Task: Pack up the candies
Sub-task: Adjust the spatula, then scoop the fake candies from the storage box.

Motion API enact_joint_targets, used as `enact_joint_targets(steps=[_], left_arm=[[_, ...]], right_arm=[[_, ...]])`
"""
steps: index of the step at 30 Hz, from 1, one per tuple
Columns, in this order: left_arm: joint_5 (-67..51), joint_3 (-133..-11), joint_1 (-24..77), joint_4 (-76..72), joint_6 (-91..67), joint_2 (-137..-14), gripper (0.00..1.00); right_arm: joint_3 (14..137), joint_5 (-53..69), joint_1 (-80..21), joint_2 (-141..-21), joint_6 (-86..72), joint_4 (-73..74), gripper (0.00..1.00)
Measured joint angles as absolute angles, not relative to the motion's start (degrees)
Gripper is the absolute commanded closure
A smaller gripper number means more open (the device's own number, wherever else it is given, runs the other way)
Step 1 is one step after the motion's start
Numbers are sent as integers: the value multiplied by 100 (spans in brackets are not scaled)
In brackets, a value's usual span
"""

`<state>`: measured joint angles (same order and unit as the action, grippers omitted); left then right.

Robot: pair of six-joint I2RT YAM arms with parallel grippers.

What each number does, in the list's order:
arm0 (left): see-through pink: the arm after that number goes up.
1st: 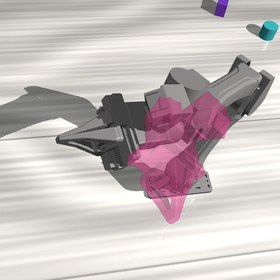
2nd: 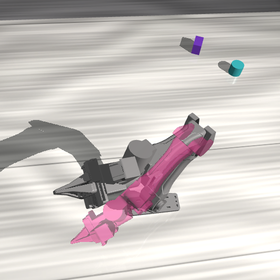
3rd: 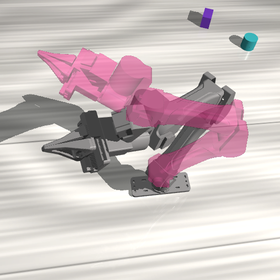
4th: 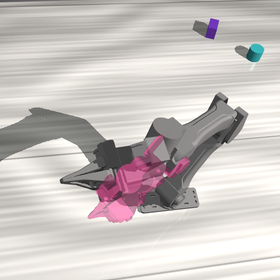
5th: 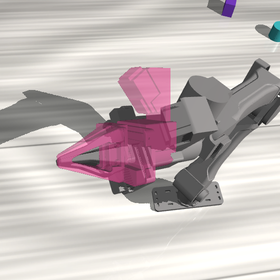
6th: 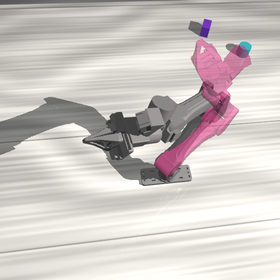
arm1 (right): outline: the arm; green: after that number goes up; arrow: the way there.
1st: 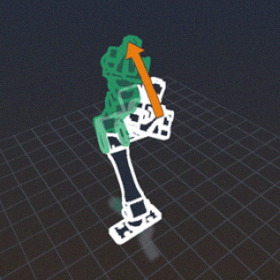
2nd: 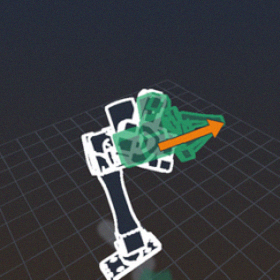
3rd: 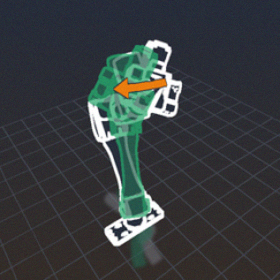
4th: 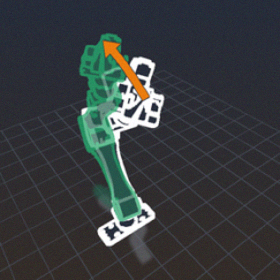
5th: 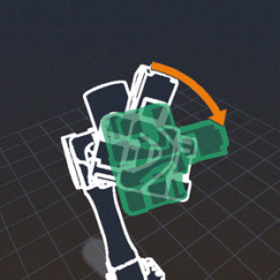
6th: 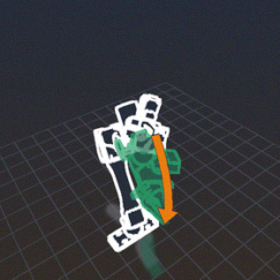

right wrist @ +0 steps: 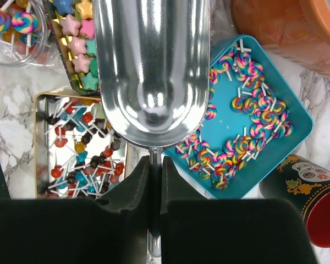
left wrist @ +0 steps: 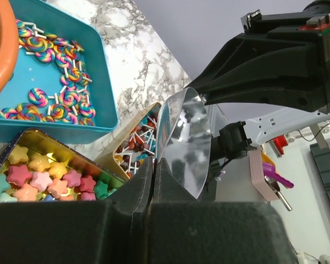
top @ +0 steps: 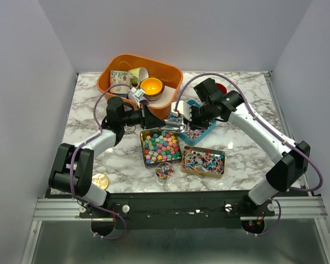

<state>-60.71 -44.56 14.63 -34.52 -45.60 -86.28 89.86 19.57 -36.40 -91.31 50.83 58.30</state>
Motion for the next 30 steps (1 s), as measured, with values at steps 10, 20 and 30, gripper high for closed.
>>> enact_joint_targets(steps=[10,20,30], left_arm=[[-5719,-4687,1203,-1966,-3804,-8353,41],[-3758,-4606,375,-56,-3103,-7218,41],[-2609,-3295,375,880,-3520,-6626,64]], right_arm=[[9791,2110,-3642,-9376,5424,6344,99],[10543,972,-3988,-10112,6630,7153,99],[10580,-770,-5111,-10919,7113,7253,99]])
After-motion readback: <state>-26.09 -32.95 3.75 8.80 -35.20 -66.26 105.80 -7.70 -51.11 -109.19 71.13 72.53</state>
